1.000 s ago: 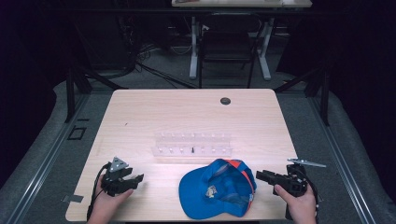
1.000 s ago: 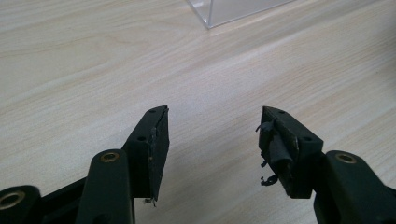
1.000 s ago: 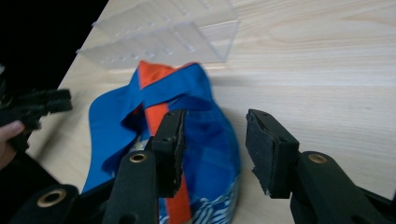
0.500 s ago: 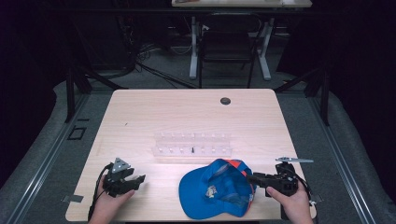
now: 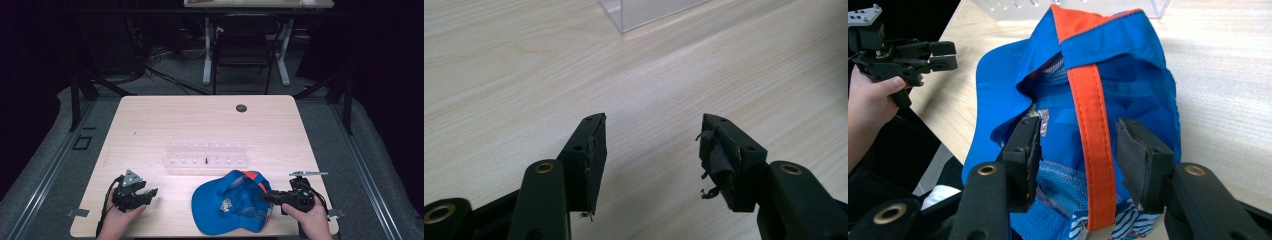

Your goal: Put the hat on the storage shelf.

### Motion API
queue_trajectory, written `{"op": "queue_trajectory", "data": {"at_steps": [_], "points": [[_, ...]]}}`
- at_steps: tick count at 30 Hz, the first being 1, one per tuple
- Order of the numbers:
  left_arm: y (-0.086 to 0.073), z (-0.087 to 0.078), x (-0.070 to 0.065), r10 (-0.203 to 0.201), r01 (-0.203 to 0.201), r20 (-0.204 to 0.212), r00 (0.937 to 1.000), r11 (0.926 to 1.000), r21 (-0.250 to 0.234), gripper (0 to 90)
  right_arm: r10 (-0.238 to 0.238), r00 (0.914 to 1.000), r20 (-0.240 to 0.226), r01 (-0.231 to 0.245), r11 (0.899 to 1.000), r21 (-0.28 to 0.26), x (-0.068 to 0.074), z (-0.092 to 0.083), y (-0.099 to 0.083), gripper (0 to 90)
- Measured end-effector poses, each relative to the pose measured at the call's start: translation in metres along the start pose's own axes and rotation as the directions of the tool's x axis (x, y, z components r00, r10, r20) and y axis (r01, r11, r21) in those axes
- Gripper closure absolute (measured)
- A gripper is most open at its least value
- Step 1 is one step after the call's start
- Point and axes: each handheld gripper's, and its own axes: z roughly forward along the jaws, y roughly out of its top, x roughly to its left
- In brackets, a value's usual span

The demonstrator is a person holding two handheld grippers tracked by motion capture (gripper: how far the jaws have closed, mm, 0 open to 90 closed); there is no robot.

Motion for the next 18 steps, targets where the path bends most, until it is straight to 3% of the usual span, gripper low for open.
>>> {"op": "queue_trajectory", "data": {"at_steps": [10,18], "points": [[0.005,0.004,-0.019,0.079,-0.079,0.025,0.9966,0.9967,0.016,47.7,0.004,0.9997,-0.024,-0.004,1.0,0.017,0.0,-0.003,-0.001,61.1],[0.004,0.004,-0.019,0.069,-0.069,0.022,0.9974,0.9976,0.01,47.7,-0.002,0.999,-0.045,0.003,0.999,0.033,0.0,-0.006,-0.001,63.9]]}}
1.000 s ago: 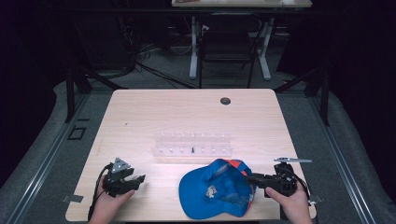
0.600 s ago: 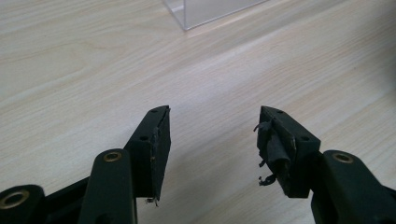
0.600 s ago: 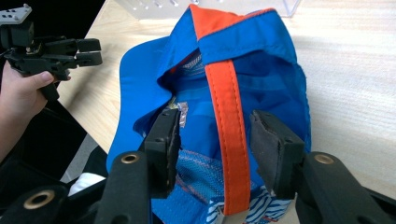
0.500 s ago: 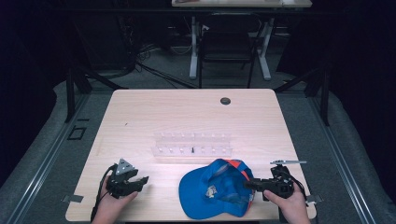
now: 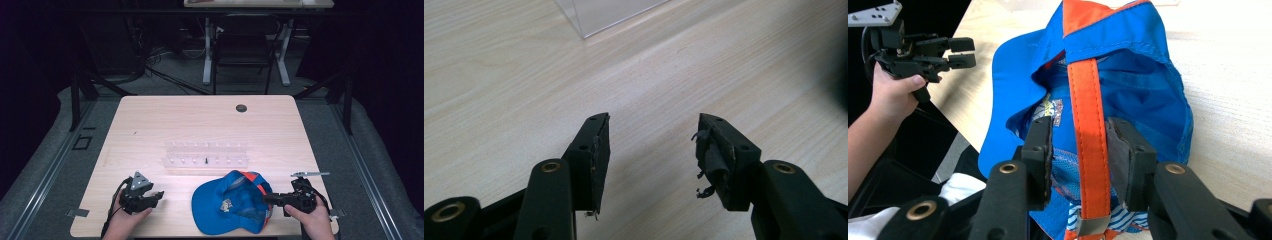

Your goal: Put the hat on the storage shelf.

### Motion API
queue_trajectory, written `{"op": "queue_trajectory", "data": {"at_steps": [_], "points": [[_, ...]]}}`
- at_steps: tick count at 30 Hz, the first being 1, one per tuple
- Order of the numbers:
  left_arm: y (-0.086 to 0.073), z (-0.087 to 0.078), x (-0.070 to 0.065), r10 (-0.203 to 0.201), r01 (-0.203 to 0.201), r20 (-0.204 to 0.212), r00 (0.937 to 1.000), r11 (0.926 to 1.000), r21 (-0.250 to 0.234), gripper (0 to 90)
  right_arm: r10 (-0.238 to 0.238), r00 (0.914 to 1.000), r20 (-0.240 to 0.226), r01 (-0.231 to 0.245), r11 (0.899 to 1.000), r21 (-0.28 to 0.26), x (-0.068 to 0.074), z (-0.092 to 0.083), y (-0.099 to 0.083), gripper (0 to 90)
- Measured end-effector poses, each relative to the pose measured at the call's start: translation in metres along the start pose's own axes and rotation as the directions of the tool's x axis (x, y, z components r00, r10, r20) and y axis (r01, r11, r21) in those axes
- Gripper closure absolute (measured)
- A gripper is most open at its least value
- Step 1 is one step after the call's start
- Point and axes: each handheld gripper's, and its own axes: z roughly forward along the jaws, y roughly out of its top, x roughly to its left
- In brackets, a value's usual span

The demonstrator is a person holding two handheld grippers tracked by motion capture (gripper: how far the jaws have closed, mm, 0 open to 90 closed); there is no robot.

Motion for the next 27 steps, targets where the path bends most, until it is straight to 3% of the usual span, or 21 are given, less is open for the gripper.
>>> {"op": "queue_trajectory", "data": {"at_steps": [6,11,22,27], "points": [[0.0,0.001,0.0,0.005,-0.005,0.0,1.0,1.0,0.001,47.7,-0.033,0.9994,0.011,0.032,0.999,0.017,0.001,0.0,0.001,64.8],[0.0,0.001,-0.001,0.008,-0.008,0.0,1.0,1.0,0.003,47.7,-0.05,0.9976,0.048,0.047,0.997,0.055,0.001,0.002,0.001,74.8],[0.002,0.002,-0.006,0.01,-0.01,0.019,0.9998,0.9999,0.002,49.8,0.023,0.9991,0.037,-0.024,0.998,0.05,0.006,0.004,0.008,77.3],[0.004,0.003,-0.014,0.035,-0.035,0.035,0.9988,0.9994,0.002,52.5,0.052,0.9981,0.032,-0.053,0.998,0.042,0.007,0.006,0.01,77.4]]}}
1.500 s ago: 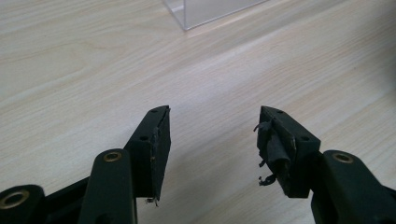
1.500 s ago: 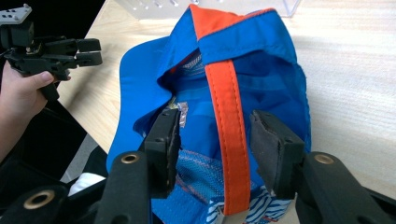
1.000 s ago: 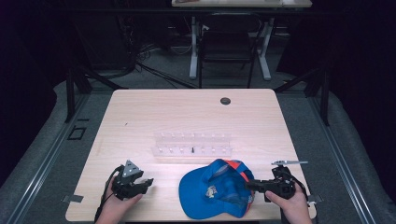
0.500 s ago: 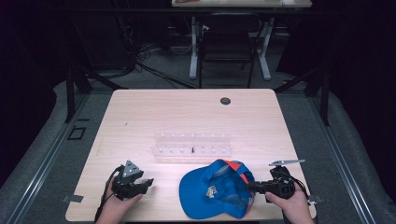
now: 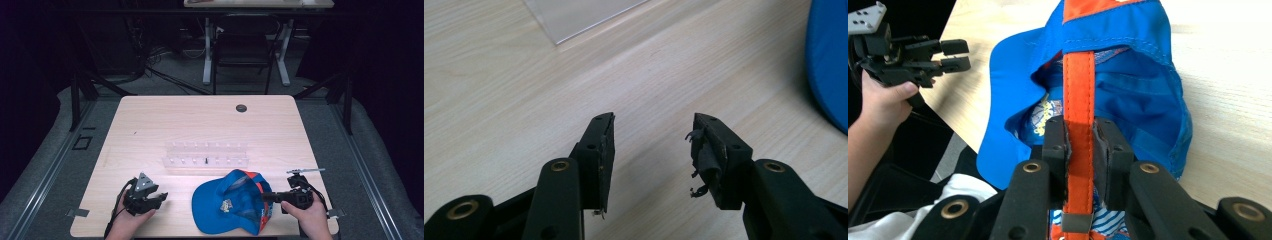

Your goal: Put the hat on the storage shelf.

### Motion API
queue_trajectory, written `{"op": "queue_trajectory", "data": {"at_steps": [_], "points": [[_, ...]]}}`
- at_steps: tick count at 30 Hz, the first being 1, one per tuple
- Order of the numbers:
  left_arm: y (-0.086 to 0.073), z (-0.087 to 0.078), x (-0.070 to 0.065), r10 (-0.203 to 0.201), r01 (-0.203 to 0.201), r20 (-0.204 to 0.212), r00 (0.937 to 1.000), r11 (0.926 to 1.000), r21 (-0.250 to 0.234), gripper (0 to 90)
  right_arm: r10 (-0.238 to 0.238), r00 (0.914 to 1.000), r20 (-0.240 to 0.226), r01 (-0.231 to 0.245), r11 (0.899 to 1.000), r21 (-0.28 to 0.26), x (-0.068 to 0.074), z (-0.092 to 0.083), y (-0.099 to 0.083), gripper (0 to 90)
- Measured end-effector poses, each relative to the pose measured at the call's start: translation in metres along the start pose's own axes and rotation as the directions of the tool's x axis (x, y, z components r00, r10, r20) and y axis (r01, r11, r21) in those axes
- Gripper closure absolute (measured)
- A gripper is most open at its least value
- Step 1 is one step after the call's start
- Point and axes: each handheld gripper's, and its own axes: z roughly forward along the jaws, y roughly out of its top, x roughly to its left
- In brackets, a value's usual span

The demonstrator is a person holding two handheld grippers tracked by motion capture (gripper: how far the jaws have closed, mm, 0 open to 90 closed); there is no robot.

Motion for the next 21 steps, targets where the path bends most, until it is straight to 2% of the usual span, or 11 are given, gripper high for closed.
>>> {"op": "queue_trajectory", "data": {"at_steps": [4,8,12,15,21], "points": [[0.001,0.001,-0.004,0.012,-0.012,0.002,0.9999,0.9999,0.001,52.7,0.015,0.9998,-0.015,-0.015,1.0,0.0,0.005,0.0,0.002,77.4],[0.0,0.002,-0.002,0.019,-0.019,0.001,0.9998,0.9998,0.008,52.7,0.029,0.9992,-0.027,-0.029,1.0,-0.008,0.011,-0.003,0.007,77.4],[-0.001,0.004,0.001,0.007,-0.007,-0.004,1.0,0.9999,0.012,52.7,0.029,0.9995,-0.01,-0.029,1.0,0.002,0.019,-0.005,0.015,77.4],[-0.002,0.004,0.003,-0.004,0.004,-0.007,1.0,0.9999,0.016,52.7,0.034,0.9994,-0.007,-0.034,0.999,0.031,0.023,-0.006,0.022,77.3],[-0.003,0.004,0.005,-0.016,0.016,-0.009,0.9998,0.9998,0.015,52.7,-0.006,0.9972,0.075,-0.001,0.995,0.095,0.037,-0.007,0.038,77.4]]}}
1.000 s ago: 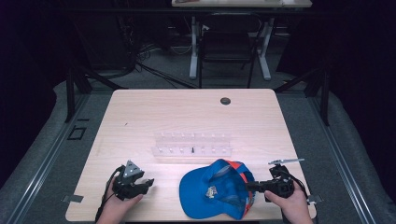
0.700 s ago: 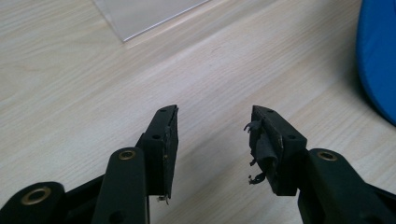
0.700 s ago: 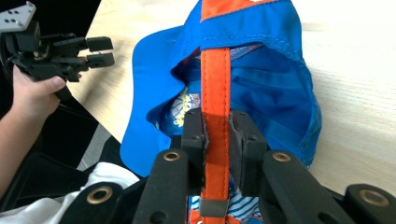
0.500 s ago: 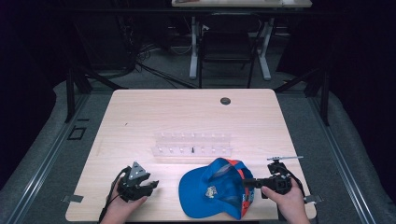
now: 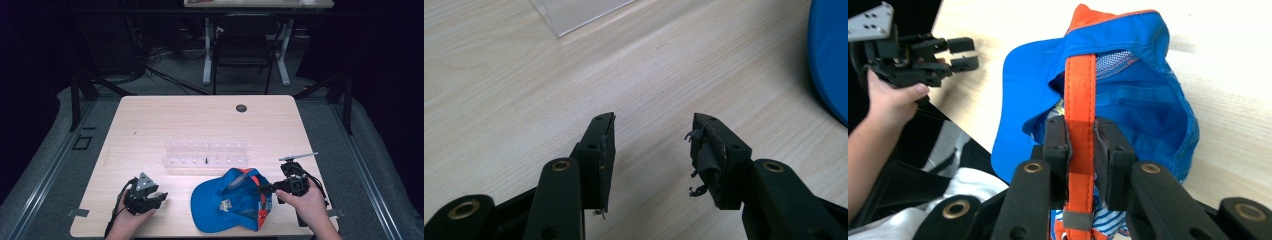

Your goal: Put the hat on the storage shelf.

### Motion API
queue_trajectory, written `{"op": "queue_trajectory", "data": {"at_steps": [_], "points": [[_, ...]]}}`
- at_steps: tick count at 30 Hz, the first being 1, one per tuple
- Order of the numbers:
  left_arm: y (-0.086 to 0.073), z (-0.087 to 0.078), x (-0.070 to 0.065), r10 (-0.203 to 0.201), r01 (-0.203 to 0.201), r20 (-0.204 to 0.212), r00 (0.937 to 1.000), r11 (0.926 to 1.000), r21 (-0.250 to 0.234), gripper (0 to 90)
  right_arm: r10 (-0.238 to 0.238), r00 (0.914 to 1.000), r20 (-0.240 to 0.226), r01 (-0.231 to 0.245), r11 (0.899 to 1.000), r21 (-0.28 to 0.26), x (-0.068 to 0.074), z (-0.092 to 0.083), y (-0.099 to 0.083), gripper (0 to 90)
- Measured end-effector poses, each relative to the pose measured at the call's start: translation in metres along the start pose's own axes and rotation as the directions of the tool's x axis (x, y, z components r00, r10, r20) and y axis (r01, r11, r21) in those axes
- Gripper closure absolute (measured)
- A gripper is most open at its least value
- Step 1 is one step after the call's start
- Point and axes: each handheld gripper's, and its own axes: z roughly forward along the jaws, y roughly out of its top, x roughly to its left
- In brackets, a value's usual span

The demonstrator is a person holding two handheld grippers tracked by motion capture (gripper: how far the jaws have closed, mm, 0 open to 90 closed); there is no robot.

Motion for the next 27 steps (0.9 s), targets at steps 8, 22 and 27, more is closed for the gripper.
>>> {"op": "queue_trajectory", "data": {"at_steps": [8,22,27], "points": [[0.0,0.0,0.001,-0.002,0.002,-0.002,1.0,1.0,-0.001,52.7,-0.052,0.9906,0.127,0.043,0.996,0.077,0.028,-0.008,0.021,77.4],[-0.001,0.0,0.002,0.004,-0.004,-0.003,1.0,1.0,0.004,52.6,-0.167,0.9367,0.308,0.111,0.975,0.191,0.075,-0.014,0.053,77.4],[-0.001,0.0,0.002,0.004,-0.004,-0.002,1.0,1.0,0.003,52.6,-0.188,0.9219,0.339,0.115,0.968,0.225,0.089,-0.017,0.063,77.5]]}}
